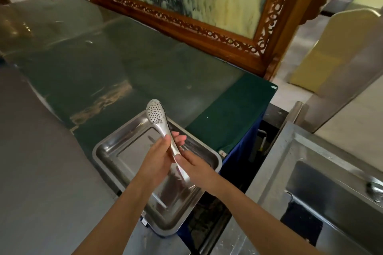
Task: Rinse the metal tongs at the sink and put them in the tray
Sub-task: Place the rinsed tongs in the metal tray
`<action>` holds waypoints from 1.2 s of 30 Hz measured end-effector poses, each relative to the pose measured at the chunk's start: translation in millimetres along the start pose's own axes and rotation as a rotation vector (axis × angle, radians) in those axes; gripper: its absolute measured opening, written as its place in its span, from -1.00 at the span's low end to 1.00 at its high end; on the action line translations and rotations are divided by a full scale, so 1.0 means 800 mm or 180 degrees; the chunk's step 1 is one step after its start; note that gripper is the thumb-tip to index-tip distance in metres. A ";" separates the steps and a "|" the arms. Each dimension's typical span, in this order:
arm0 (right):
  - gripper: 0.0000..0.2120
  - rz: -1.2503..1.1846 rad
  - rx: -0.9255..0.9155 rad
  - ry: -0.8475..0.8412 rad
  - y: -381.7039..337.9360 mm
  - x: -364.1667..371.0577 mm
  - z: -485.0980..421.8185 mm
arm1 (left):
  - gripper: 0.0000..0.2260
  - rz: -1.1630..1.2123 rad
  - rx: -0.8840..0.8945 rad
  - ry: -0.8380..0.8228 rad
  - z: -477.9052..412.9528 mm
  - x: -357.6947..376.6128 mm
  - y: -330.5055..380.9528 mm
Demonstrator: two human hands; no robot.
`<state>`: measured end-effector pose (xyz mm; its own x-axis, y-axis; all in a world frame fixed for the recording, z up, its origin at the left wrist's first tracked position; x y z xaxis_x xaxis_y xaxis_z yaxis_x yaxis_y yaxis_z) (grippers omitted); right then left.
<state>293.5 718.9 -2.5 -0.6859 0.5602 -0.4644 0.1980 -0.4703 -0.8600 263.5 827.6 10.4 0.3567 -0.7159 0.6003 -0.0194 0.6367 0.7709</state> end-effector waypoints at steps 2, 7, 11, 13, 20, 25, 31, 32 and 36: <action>-0.79 -0.0085 -0.0079 0.0042 -0.002 -0.003 0.004 | -0.74 -0.0130 -0.0007 -0.0046 0.003 0.006 -0.002; -0.76 -0.0145 -0.0090 0.0276 -0.014 -0.012 0.006 | -0.76 -0.0637 -0.0107 0.0093 0.009 0.000 0.011; -0.79 0.0742 -0.0107 0.0453 -0.015 -0.005 0.004 | -0.81 -0.1582 -0.0044 0.0648 0.016 -0.029 0.021; -0.77 0.1077 -0.0016 0.0425 -0.008 0.007 0.003 | -0.84 -0.2219 0.0231 0.1114 0.021 -0.053 0.023; -0.70 0.1770 0.0355 0.0275 0.027 0.064 -0.003 | -0.57 -0.3087 0.0262 0.2522 0.066 -0.160 0.013; -0.66 0.2273 0.0193 0.0047 0.043 0.110 -0.007 | -0.54 -0.3065 0.0467 0.2578 0.069 -0.175 0.013; -0.69 0.3156 -0.0025 0.0303 0.052 0.124 -0.005 | -0.56 -0.2996 0.0508 0.2489 0.063 -0.179 0.011; -0.69 0.3258 -0.0007 0.0318 0.052 0.123 -0.004 | -0.59 -0.3085 0.0574 0.2436 0.064 -0.179 0.011; -0.70 0.3730 -0.0107 0.0172 0.050 0.122 -0.003 | -0.68 -0.3378 0.0825 0.2243 0.067 -0.174 0.005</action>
<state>236.2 756.0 -82.4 -0.0415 -0.1749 -0.9837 0.7077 -0.7001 0.0946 163.4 914.3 -58.9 0.7187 -0.4790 -0.5040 0.4227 -0.2745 0.8637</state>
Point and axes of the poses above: each hand's wrist, its own z-axis away from the middle knuckle, its own x-axis out of the palm, y = z × x, the point moved 4 cm from there along -z, towards the middle knuckle, and after that the axes turned 12 degrees about z, right-handed, at the moved point
